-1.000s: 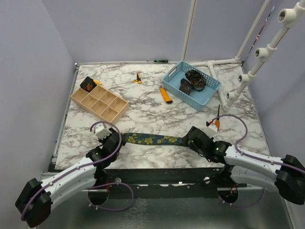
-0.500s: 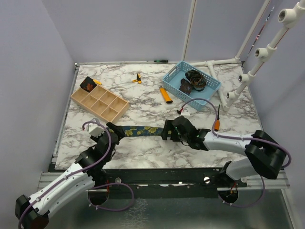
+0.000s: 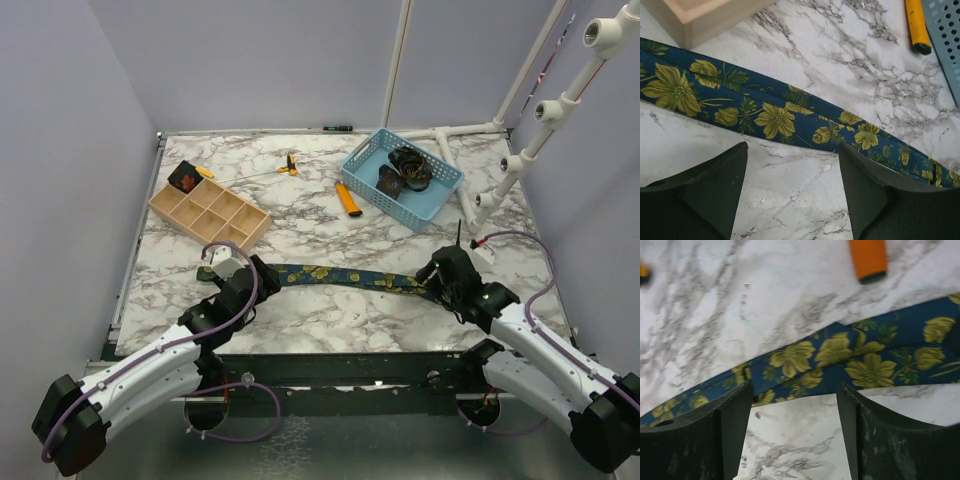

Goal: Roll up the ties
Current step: Flatten out the tie at the center of the board.

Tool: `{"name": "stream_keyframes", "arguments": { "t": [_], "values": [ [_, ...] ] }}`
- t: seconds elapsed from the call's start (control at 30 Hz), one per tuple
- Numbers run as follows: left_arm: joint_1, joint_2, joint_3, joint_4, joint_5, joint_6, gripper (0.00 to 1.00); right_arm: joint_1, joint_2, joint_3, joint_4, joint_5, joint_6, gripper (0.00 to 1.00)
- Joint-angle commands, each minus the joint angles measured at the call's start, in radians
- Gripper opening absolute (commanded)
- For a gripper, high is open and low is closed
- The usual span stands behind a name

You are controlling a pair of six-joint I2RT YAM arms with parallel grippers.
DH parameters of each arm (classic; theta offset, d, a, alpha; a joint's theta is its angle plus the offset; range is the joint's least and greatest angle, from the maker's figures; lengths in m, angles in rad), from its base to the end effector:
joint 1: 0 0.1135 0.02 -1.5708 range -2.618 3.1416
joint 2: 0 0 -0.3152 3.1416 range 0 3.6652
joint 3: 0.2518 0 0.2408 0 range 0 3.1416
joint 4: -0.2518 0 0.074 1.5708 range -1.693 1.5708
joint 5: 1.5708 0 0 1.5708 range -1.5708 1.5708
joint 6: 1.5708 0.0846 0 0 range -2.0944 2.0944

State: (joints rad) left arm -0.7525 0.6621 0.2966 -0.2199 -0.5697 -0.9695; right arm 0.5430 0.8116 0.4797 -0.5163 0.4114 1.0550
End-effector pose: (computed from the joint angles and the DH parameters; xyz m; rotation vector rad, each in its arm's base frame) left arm 0.1273 -0.0567 0.1997 -0.5449 2.0125 -0.4457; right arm 0.1402 0.0451 0.2092 0.7711 2.2173 0.2932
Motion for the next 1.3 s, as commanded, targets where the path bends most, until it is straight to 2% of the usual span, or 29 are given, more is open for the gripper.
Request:
{"name": "stream_keyframes", "arguments": {
  "t": [0.0,0.27,0.43,0.63,0.87,1.0,1.17,1.27],
  "values": [
    [0.003,0.071,-0.014,0.126,0.13,-0.006,0.74,-0.042,0.081,-0.018,-0.136,0.059,0.112,0.7],
    [0.003,-0.022,-0.03,0.09,0.129,0.023,0.73,-0.106,0.136,-0.06,-0.044,0.08,0.128,0.66],
    [0.002,-0.054,-0.048,0.07,0.127,0.019,0.73,-0.152,0.117,-0.094,0.071,0.096,0.103,0.58],
    [0.003,-0.066,-0.052,0.062,0.125,0.019,0.73,-0.202,0.154,-0.096,0.155,0.073,0.043,0.57],
    [0.004,-0.056,-0.057,0.061,0.129,0.012,0.73,-0.217,0.219,-0.111,0.222,0.018,0.03,0.45],
    [0.002,-0.055,-0.063,0.062,0.128,0.003,0.73,-0.216,0.199,-0.118,0.226,0.0,0.022,0.34],
    [0.004,-0.049,-0.062,0.065,0.126,0.003,0.73,-0.216,0.12,-0.097,0.138,0.008,0.031,0.02],
    [0.004,-0.045,-0.062,0.072,0.119,0.007,0.73,-0.217,0.056,-0.078,0.037,0.046,0.048,0.0]
  ]
}}
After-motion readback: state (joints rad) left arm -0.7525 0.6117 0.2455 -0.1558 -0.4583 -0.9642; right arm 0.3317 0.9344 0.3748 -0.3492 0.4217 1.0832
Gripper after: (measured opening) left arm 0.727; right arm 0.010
